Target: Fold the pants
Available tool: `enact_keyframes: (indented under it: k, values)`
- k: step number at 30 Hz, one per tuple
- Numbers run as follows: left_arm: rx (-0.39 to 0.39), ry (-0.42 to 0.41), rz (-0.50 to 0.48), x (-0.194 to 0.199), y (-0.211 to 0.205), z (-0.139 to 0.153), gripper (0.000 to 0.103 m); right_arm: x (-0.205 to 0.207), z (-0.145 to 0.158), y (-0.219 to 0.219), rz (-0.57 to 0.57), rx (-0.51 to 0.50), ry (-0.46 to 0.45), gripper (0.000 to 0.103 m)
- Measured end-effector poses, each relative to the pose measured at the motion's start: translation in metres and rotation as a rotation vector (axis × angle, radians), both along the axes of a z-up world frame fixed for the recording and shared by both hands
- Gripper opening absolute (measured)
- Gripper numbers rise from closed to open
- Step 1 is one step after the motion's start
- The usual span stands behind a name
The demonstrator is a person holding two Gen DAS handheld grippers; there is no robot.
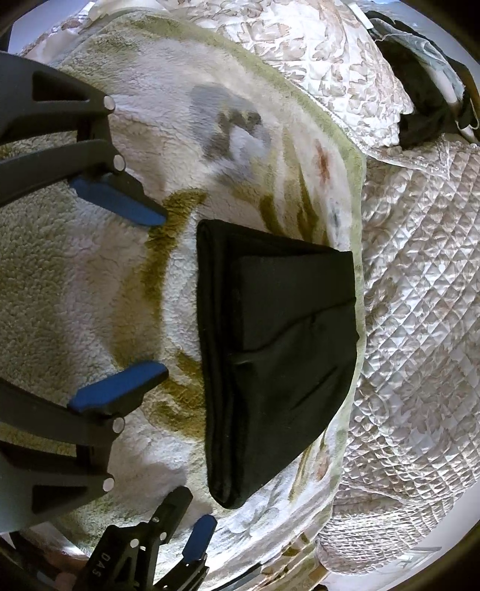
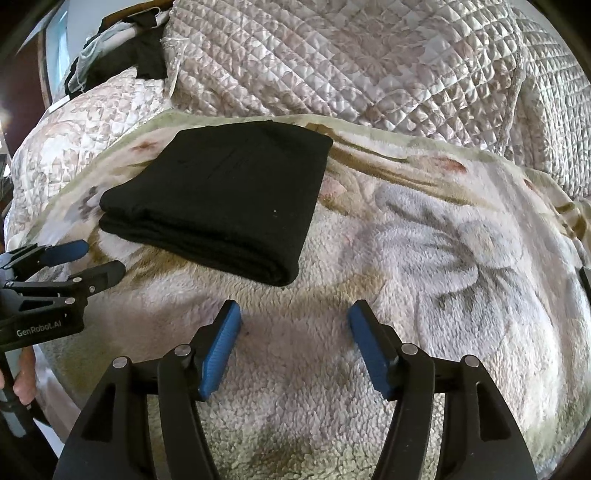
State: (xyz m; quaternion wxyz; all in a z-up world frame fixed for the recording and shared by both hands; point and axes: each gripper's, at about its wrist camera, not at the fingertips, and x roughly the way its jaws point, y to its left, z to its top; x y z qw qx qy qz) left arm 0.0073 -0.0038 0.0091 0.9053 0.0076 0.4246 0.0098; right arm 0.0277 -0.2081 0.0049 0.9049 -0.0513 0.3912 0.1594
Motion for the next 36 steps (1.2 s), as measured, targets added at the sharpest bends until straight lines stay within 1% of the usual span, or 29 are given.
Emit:
enact_keyframes:
  k: [16,36]
  values:
    - [-0.005,0.026,0.004,0.0039,0.0019,-0.0007,0.08,-0.0001,-0.0011,0.0001,0.004,-0.002,-0.006,0.064]
    - [-0.005,0.028,0.003,0.005,0.0026,-0.001,0.081,0.0001,-0.0012,-0.0001,0.005,-0.002,-0.006,0.064]
